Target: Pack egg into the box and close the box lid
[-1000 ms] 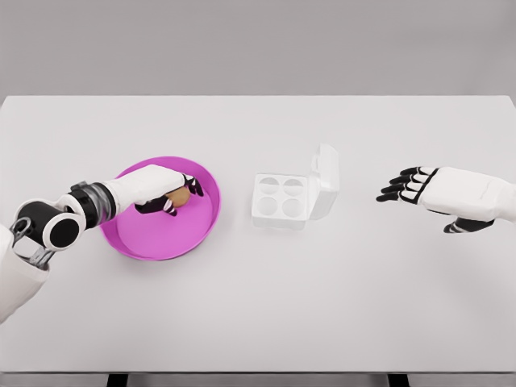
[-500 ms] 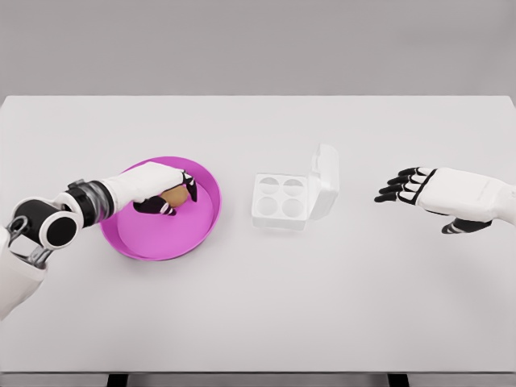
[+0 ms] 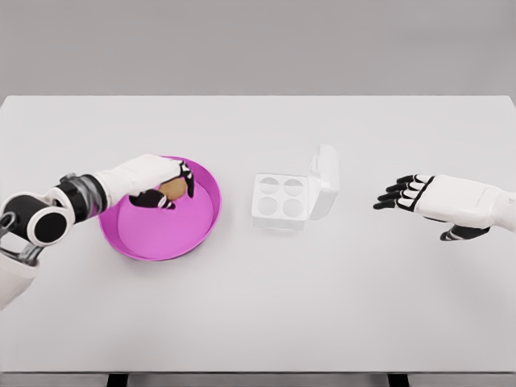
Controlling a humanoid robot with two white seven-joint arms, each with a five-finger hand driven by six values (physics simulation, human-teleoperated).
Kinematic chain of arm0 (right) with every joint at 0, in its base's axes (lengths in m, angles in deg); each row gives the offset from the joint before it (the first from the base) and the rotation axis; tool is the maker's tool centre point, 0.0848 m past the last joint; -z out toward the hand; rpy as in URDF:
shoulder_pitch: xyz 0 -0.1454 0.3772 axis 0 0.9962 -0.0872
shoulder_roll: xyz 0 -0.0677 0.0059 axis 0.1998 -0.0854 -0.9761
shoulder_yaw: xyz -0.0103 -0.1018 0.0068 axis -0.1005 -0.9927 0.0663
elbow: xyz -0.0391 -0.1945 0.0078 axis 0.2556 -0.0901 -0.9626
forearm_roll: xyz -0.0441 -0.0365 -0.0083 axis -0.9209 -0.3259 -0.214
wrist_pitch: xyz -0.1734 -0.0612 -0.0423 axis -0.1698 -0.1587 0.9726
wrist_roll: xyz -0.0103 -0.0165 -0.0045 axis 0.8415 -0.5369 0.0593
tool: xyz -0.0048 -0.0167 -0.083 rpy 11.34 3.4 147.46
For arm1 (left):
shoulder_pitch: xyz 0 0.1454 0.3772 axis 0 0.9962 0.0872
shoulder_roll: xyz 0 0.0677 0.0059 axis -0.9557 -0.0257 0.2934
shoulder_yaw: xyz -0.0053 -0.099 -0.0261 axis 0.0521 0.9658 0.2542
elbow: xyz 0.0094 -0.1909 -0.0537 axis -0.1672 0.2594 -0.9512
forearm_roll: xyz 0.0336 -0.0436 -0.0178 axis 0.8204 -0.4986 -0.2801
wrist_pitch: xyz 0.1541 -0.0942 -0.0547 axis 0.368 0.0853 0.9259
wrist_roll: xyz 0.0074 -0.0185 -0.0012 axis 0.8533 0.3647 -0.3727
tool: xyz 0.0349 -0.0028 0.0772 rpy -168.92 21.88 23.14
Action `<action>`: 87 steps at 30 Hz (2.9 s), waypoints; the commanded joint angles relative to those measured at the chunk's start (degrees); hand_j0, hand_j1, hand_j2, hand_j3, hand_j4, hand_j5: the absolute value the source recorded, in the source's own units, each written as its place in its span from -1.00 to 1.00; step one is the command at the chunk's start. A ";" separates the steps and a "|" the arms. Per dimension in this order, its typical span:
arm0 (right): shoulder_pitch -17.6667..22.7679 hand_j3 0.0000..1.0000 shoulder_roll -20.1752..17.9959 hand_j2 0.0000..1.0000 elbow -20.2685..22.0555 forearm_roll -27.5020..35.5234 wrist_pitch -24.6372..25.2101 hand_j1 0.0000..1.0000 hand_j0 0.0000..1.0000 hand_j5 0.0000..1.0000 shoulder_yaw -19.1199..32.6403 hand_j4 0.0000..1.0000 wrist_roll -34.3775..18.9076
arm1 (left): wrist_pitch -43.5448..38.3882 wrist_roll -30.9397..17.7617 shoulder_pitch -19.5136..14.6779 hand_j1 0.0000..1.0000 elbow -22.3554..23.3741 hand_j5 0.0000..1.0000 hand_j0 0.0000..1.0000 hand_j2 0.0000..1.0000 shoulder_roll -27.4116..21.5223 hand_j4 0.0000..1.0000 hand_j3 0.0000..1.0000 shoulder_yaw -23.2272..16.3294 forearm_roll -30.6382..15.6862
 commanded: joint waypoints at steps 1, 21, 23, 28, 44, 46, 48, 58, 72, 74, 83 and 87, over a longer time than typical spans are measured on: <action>0.00 1.00 -0.01 1.00 0.19 0.31 0.16 1.00 1.00 1.00 0.06 1.00 0.02 | 0.05 0.03 0.00 -0.22 -0.34 -0.22 -0.22 -0.22 -0.16 -0.22 -0.22 0.74 -0.56; 0.09 1.00 -0.10 1.00 0.19 0.31 0.16 1.00 1.00 1.00 -0.03 1.00 0.02 | 4.27 0.03 -2.63 -0.23 -1.57 -0.23 -0.23 -0.23 1.77 -0.23 -0.23 1.62 -5.93; 0.09 1.00 -0.10 1.00 0.10 0.31 0.16 1.00 1.00 1.00 -0.03 1.00 0.02 | 4.45 0.03 -2.90 -0.23 -1.57 -0.23 -0.23 -0.23 2.65 -0.23 -0.23 1.62 -5.93; 0.09 1.00 -0.10 1.00 0.19 0.31 0.16 1.00 1.00 1.00 -0.03 1.00 0.02 | 4.45 0.03 -3.25 -0.23 -1.57 -0.23 -0.23 -0.23 5.11 -0.23 -0.23 1.53 -5.93; 0.70 1.00 0.08 1.00 -0.42 0.31 0.16 1.00 1.00 1.00 -0.12 1.00 0.02 | 4.27 0.03 -3.34 -0.23 -1.49 -0.23 -0.23 -0.23 13.02 -0.23 -0.23 0.56 -5.75; 0.70 1.00 -0.01 1.00 0.19 0.22 0.16 1.00 1.00 1.00 -0.03 1.00 0.02 | 4.27 0.03 -3.25 -0.22 -1.40 -0.22 -0.22 -0.22 14.17 -0.22 -0.22 0.47 -5.57; 0.70 1.00 0.08 1.00 0.10 0.22 0.16 1.00 1.00 1.00 -0.03 1.00 0.02 | 4.27 0.03 -3.08 -0.22 -1.31 -0.22 -0.22 -0.22 14.34 -0.22 -0.22 0.47 -5.57; 0.70 1.00 0.43 1.00 0.19 0.31 0.16 1.00 1.00 1.00 -0.03 1.00 0.02 | 3.57 0.03 -2.72 -0.20 -0.70 -0.20 -0.20 -0.20 17.15 -0.20 -0.20 0.04 -5.49; 0.79 1.00 0.96 1.00 0.28 0.31 0.16 1.00 1.00 1.00 -0.21 1.00 0.02 | 3.48 0.03 -2.72 -0.19 2.82 -0.19 -0.19 -0.19 19.00 -0.19 -0.19 -1.64 -5.05; 0.79 1.00 0.96 1.00 0.37 0.31 0.16 1.00 1.00 1.00 -0.30 1.00 0.02 | 3.57 0.03 -2.64 -0.19 4.14 -0.19 -0.19 -0.19 19.09 -0.19 -0.19 -1.72 -5.13; 0.79 1.00 1.31 1.00 0.28 0.31 0.16 1.00 1.00 1.00 -0.47 1.00 0.02 | 3.92 0.03 -2.72 -0.19 6.77 -0.19 -0.19 -0.19 20.41 -0.19 -0.19 -2.60 -4.87; 0.79 1.00 1.22 1.00 0.28 0.31 0.16 1.00 1.00 1.00 -0.47 1.00 0.02 | 4.09 0.03 -2.90 -0.17 7.39 -0.17 -0.17 -0.17 20.76 -0.17 -0.17 -2.60 -4.87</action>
